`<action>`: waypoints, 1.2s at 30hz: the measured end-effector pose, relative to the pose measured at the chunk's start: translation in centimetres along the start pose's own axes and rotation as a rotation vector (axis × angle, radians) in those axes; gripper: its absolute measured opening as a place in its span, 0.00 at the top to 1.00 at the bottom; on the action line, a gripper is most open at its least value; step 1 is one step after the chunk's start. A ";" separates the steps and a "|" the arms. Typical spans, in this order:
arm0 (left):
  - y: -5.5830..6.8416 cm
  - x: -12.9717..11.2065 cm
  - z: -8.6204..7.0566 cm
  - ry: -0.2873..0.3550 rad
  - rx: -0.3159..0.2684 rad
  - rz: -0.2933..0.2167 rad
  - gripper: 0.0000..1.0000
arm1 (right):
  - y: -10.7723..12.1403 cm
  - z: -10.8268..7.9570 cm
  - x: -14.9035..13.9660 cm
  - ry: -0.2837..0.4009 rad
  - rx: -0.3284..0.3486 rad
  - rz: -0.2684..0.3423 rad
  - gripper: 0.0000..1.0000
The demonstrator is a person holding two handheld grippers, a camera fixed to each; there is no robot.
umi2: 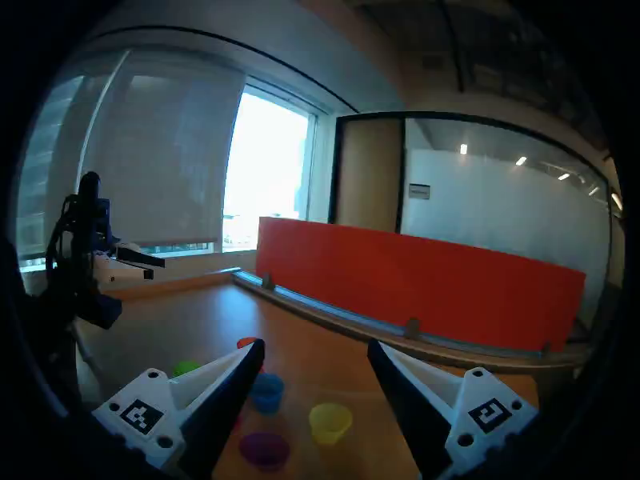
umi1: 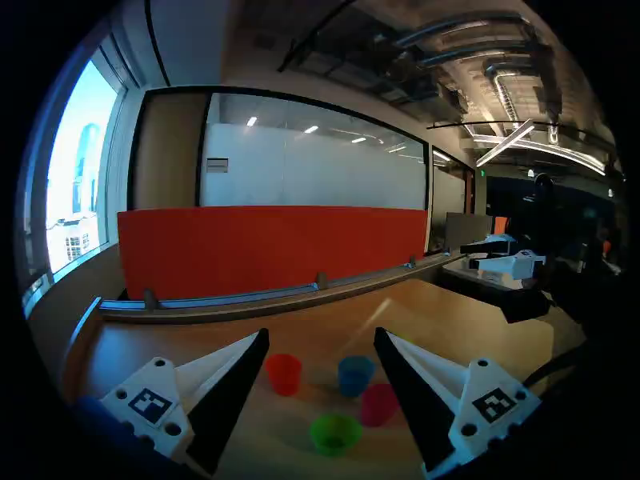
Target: Pour water
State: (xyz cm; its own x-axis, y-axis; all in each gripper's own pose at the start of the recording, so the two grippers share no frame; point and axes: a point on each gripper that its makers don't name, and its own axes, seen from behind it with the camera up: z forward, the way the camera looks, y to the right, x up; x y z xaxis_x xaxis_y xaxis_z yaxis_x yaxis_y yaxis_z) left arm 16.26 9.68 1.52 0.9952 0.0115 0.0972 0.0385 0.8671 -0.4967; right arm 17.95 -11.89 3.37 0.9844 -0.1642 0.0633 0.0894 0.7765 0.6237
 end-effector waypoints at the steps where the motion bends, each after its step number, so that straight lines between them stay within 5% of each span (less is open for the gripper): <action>1: 0.0 -0.3 0.0 -0.006 -0.002 -0.001 0.02 | -0.1 0.2 -0.1 -0.004 0.009 -0.002 0.00; 36: 1.3 -11.5 1.5 -0.210 -0.083 0.040 0.02 | -2.5 7.3 -6.4 -0.252 0.254 -0.116 0.00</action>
State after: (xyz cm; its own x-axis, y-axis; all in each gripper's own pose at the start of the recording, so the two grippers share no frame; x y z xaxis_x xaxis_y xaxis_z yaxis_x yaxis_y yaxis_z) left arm 4.72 11.46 1.09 0.9559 0.1558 0.2490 0.0153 0.8202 -0.5719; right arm 10.33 -17.23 7.12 0.8988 -0.4115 0.1510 0.1266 0.5735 0.8094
